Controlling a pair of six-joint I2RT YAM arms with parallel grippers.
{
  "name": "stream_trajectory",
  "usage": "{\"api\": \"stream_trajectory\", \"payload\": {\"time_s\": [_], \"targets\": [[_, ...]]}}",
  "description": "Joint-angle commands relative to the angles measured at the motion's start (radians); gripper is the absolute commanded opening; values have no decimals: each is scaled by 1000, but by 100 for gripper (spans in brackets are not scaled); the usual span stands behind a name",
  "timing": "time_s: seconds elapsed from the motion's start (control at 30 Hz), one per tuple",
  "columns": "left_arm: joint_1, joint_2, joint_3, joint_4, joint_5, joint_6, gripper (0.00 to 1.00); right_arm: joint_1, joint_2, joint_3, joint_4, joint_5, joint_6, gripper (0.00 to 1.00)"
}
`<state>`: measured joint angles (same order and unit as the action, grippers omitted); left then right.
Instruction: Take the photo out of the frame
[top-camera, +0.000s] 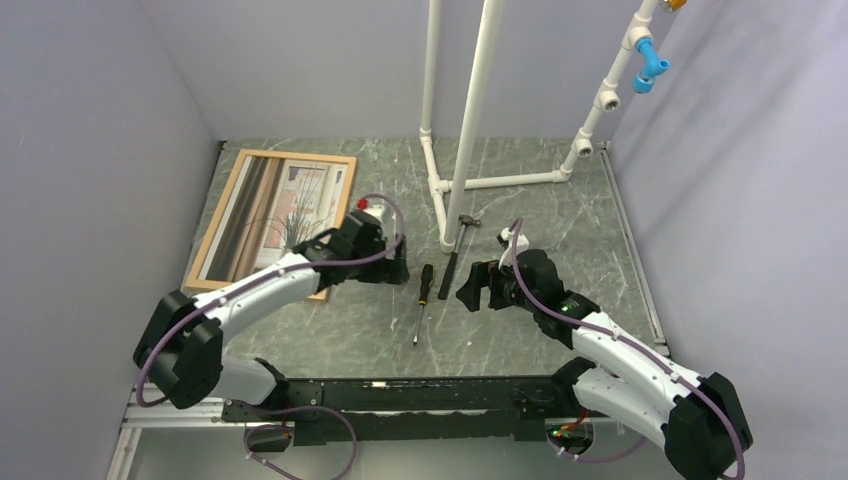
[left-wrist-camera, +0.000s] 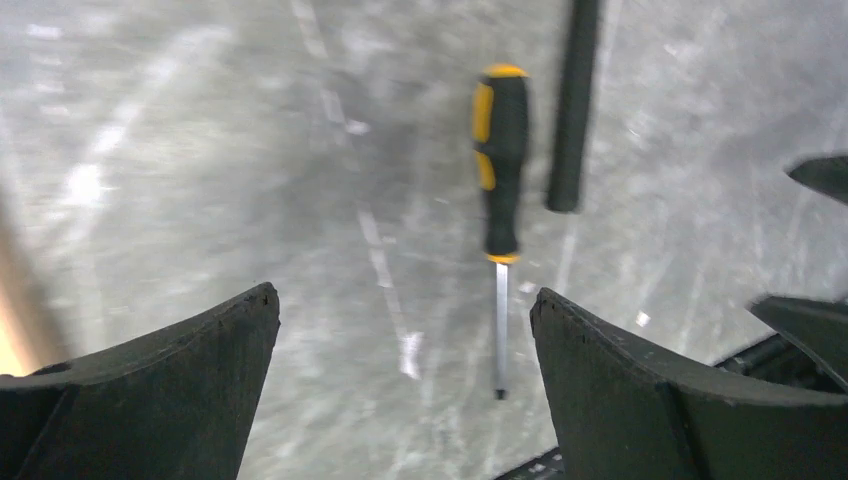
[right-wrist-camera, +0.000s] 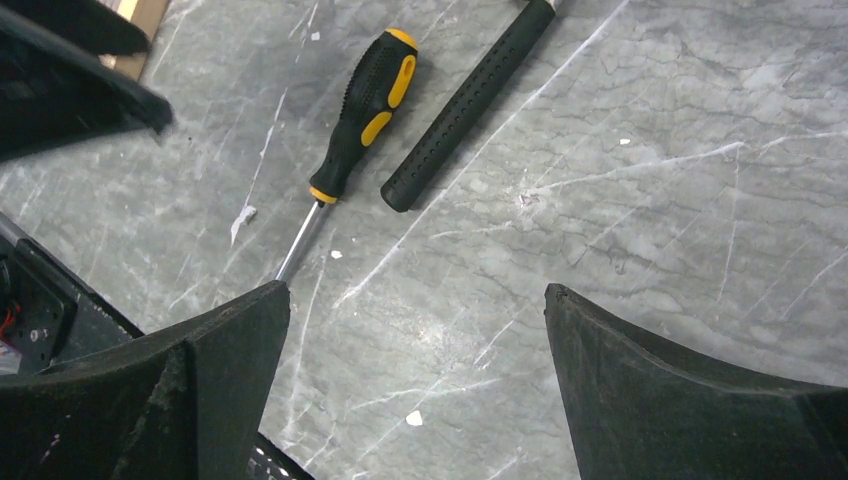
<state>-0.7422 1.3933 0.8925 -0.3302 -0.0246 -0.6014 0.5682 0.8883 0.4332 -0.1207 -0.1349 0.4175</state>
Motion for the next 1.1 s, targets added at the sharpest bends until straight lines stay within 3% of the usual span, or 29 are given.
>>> {"api": "stream_trajectory", "payload": {"time_s": [0.0,0.1,0.23,0.47,0.87,1.07], "targets": [[215,-40,85,-221,164,199,99,2,7,63,40,-32,-23,100],[383,21,223,-381,218,295,98,2,-4,65,45,-67,-23,100],[495,127,295,-376,250,320,93,1,11,57,70,-102,-5,100],[555,304,427,-409,184,357,85,2,29,56,83,-138,17,100],[573,389,359,-316,184,385,58,3,80,114,63,-132,20,100],[574,430,364,-309,193,374,55,7,83,107,71,-131,47,100]]}}
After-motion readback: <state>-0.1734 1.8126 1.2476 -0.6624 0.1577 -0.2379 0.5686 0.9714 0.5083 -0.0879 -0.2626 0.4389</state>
